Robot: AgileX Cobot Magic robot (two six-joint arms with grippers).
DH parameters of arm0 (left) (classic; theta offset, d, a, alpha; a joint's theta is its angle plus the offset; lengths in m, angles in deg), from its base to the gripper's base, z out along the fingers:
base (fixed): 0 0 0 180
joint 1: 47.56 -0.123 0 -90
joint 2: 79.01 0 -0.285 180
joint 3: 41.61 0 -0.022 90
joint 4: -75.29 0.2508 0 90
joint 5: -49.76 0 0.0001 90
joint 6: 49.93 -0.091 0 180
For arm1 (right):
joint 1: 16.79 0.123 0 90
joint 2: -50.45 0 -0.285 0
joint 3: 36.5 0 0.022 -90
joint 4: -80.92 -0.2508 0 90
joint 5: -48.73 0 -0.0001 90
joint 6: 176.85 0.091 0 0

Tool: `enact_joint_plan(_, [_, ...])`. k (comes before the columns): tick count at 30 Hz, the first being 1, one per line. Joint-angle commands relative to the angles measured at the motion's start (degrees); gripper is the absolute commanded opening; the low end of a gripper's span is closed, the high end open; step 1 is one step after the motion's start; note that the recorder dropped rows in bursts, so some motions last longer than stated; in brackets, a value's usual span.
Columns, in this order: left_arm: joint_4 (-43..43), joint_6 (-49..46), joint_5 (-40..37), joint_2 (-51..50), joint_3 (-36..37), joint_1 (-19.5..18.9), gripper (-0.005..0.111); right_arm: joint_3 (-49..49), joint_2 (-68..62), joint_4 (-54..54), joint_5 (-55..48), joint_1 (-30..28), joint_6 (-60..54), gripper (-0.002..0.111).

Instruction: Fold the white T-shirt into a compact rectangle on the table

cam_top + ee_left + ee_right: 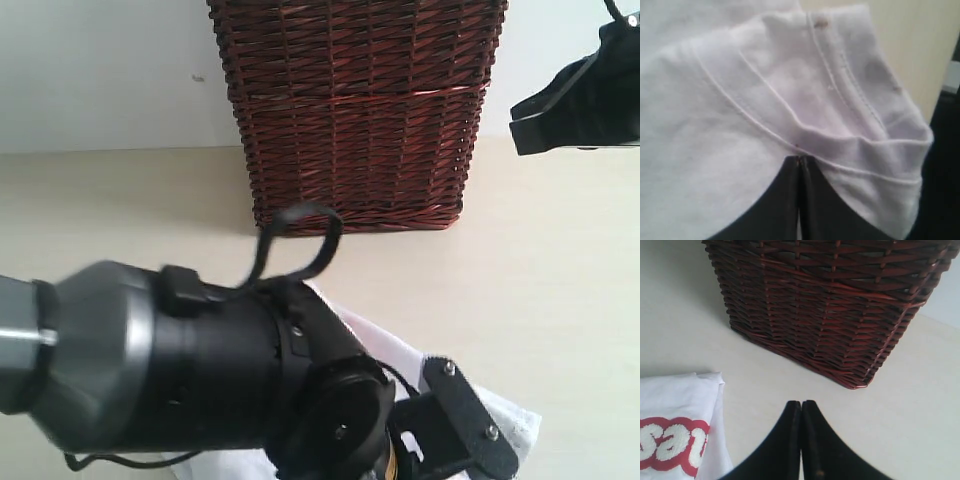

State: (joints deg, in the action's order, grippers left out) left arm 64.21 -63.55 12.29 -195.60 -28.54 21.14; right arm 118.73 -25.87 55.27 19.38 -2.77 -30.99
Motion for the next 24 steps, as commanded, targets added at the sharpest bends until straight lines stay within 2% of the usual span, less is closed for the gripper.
enact_joint_plan(1, [-9.63,-7.29,0.78,-3.08,-0.38,-0.01,0.0,-0.19,-0.25,-0.32,0.44,-0.02,0.01,0.0])
enact_joint_plan(4, [-16.24,-13.58,3.31,-3.21,-1.47,-0.01,0.0,-0.19,-0.25,-0.5,0.44,-0.02,0.01,0.0])
enact_joint_plan(9, [-16.63,-14.71,11.73,-4.4,-3.03,-1.24,0.0,-0.19,-0.25,-0.95,0.44,-0.02,0.01,0.0])
enact_joint_plan(12, [-16.53,-14.71,9.31,-4.87,-4.52,-3.57,0.0,-0.19,-0.25,-0.96,0.21,-0.02,0.01,0.0])
enact_joint_plan(15, [-15.9,-14.59,3.09,-2.09,-4.97,-5.66,0.0,-0.19,-0.25,-0.96,0.21,-0.02,0.01,0.0])
enact_joint_plan(20, [-7.39,-6.76,-5.77,3.04,-3.65,-7.8,0.0,-0.19,-0.25,-0.96,0.21,-0.02,0.01,0.0])
enact_joint_plan(24, [-4.15,-2.53,-5.1,-0.04,-2.44,-8.16,0.0,-0.19,-0.25,-0.96,0.21,-0.02,0.01,0.0])
